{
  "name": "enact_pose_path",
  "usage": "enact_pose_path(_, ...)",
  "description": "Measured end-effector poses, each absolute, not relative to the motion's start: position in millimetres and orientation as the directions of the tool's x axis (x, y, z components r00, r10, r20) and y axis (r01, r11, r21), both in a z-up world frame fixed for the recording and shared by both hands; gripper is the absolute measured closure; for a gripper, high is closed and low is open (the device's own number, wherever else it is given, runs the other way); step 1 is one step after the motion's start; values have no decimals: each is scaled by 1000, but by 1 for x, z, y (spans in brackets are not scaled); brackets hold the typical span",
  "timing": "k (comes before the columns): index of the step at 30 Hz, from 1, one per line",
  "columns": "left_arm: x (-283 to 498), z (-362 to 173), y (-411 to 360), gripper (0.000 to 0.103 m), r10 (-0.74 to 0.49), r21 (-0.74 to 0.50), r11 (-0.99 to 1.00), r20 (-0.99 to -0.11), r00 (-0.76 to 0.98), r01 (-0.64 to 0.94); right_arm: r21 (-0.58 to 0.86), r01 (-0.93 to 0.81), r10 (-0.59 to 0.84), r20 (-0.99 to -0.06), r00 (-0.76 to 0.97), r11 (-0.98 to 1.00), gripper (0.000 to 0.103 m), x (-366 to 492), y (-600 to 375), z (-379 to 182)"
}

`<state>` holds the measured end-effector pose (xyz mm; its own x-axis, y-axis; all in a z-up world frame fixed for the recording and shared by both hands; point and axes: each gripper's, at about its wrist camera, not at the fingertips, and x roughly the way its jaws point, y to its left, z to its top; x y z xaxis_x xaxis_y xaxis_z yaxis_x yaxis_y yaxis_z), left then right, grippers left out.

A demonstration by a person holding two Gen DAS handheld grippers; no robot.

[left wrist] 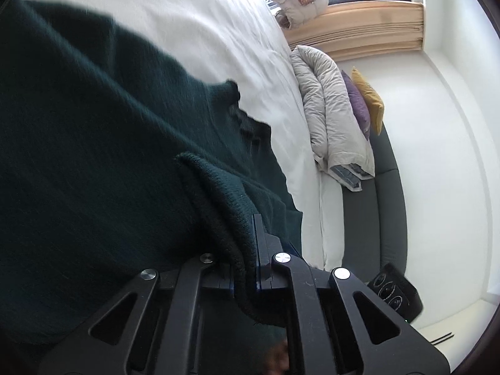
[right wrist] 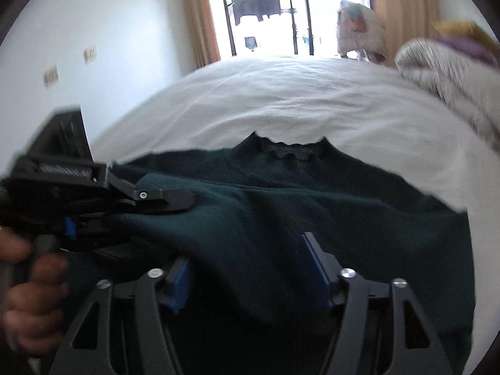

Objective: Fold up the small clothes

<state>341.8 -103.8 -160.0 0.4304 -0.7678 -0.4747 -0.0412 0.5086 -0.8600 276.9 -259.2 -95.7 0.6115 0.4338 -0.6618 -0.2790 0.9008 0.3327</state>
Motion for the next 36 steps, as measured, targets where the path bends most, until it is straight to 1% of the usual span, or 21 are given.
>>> enact_pose_path(3,344,-149,-99,96,-742,-824,566,-505,442,10,634,-63,541,-599,591,771,33,266,-333,-112)
enact_pose_path(5,345,-141,-102,97,-713,-778,626,-539,448,59,762,94,578,-559,595,640,33,257,-371,-134)
enact_pose_path(7,343,-135,-101,97,-695,-744,662,-563,448,91,842,213,611,-513,603,496,34,247,-396,-160)
enact_pose_path(8,342,-133,-102,97,-686,-730,676,-574,447,99,863,245,619,-490,614,442,44,242,-404,-169)
enact_pose_path(9,342,-132,-102,97,-680,-721,685,-582,445,103,874,267,619,-478,623,406,47,238,-409,-174)
enact_pose_path(12,343,-133,-101,97,-666,-707,700,-597,448,98,895,305,615,-445,651,325,48,237,-415,-179)
enact_pose_path(17,341,-123,-93,97,-674,-721,684,-569,471,107,899,406,606,-416,678,163,47,224,-425,-187)
enact_pose_path(21,337,-110,-93,97,-683,-723,677,-548,483,136,912,392,571,-387,724,120,47,227,-431,-192)
enact_pose_path(24,335,-108,-90,97,-678,-716,684,-554,482,139,933,349,530,-339,777,85,46,241,-444,-189)
enact_pose_path(25,334,-109,-88,97,-679,-719,682,-555,481,134,939,335,512,-327,794,80,44,244,-448,-189)
enact_pose_path(26,334,-111,-85,97,-679,-722,680,-556,479,128,944,321,499,-314,808,74,42,248,-453,-190)
enact_pose_path(29,334,-120,-83,97,-674,-718,686,-565,475,119,961,273,493,-262,830,52,40,262,-462,-194)
enact_pose_path(30,334,-122,-83,97,-673,-717,687,-568,474,116,967,255,489,-232,841,20,40,264,-463,-196)
enact_pose_path(32,334,-130,-83,97,-661,-704,701,-583,473,112,980,201,485,-179,856,8,36,267,-467,-195)
enact_pose_path(36,332,-146,-86,96,-655,-693,713,-606,451,104,990,140,470,-136,872,27,37,276,-477,-197)
